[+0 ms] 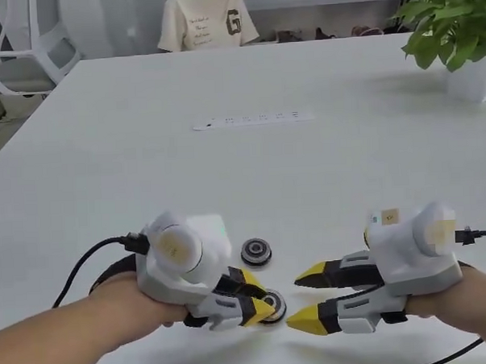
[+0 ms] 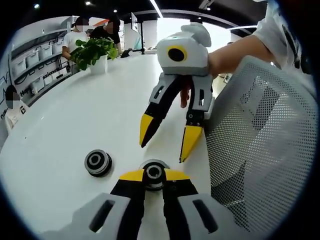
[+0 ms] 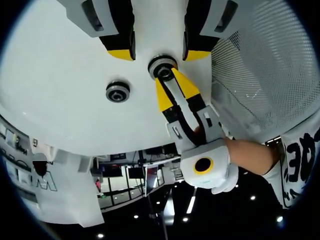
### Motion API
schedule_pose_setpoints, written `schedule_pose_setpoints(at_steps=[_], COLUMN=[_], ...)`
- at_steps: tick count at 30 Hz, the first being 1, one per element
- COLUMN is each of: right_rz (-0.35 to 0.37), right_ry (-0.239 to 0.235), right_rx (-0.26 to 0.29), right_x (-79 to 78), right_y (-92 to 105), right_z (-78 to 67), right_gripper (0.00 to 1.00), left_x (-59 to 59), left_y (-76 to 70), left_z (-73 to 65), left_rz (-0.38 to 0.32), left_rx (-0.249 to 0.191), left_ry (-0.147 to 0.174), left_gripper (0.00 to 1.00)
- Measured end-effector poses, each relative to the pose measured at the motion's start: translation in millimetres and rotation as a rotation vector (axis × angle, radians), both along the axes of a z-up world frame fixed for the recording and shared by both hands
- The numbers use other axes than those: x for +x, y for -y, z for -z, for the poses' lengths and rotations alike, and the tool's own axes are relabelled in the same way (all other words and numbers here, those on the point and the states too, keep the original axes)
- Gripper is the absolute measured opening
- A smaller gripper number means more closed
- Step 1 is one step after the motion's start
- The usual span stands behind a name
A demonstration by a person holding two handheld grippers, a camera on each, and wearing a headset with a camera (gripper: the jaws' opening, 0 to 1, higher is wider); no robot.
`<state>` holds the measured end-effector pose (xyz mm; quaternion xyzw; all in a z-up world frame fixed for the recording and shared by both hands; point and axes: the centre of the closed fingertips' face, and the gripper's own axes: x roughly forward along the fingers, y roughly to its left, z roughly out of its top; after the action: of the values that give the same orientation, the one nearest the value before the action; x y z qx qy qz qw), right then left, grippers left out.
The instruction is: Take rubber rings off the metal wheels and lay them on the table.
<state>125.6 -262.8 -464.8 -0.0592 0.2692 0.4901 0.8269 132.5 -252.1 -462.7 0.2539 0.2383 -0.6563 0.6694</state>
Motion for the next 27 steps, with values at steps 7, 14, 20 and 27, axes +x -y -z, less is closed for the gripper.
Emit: schedule_pose_setpoints(at_steps=[7,14,20,27], right_rz=[-0.019,-0.045,-0.043,-0.031], right_ry=[-0.001,-0.003,-0.015,-0.027], right_rx=[-0.01,-0.015,-0.027,-0.018], right_x=[2.6,4.7,4.7,2.0], right_y=[-7.2,-18.1,-16.7,-13.9], right_z=[5.5,8.9,12.4,12.5], right_gripper=[0.34,0.32,0.27,0.23], left_x=[-0.4,0.1,0.2,0.5], left_y=[-0.1,-0.1,0.0,-0.1], left_z=[-0.3,-0.5,-0.9,-1.0], left_rz=[-0.008,-0.021,-0.026,-0.031], left_rx=[-0.017,-0.026,-0.027,-0.031], left_ry=[0.008,0.008,0.012,0.011], left_gripper=[0.07,0.07,0.07,0.07])
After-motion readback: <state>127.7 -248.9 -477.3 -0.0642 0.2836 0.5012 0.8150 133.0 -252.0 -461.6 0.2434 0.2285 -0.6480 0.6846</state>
